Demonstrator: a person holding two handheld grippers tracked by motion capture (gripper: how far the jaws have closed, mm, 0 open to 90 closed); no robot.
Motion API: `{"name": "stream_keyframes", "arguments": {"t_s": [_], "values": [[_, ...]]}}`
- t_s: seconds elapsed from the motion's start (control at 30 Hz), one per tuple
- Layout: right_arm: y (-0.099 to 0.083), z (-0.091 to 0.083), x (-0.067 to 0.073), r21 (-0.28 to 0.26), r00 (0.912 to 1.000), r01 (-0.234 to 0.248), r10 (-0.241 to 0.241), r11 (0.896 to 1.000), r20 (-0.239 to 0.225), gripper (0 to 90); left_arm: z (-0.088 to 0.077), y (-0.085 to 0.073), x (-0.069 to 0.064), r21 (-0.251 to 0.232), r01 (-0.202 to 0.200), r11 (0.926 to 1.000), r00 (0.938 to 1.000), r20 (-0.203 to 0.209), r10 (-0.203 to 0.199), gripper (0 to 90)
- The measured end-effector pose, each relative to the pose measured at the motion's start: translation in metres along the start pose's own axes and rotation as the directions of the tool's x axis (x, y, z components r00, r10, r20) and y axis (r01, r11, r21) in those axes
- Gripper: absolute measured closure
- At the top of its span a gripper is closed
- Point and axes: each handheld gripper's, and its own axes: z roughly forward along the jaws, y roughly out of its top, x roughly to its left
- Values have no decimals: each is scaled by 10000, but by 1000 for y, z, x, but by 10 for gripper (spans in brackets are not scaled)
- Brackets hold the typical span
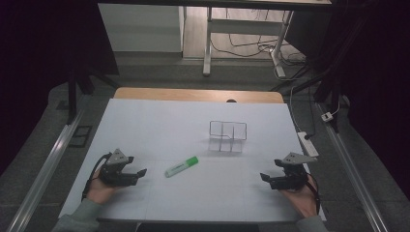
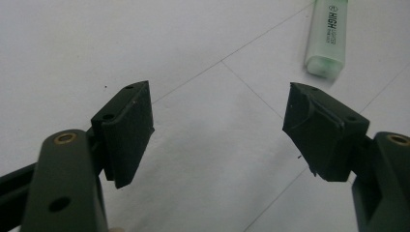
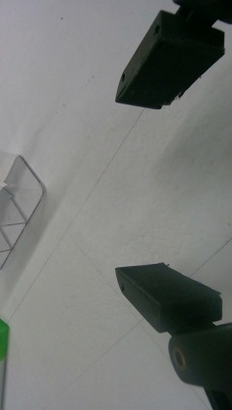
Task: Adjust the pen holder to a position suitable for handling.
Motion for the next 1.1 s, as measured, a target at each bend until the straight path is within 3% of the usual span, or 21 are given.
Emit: {"name": "stream_keyframes", "arguments": {"t_s": [0.6,1.1], "values": [[2,4,0,113,9997,24,-22,9999,-223,188,-1,0,0,-82,17,10000,10000,59,-16,257],[7,4,2,114,9999,19,-18,9999,-99,216,-1,0,0,-49,-12,10000,10000,95,12,258]]}}
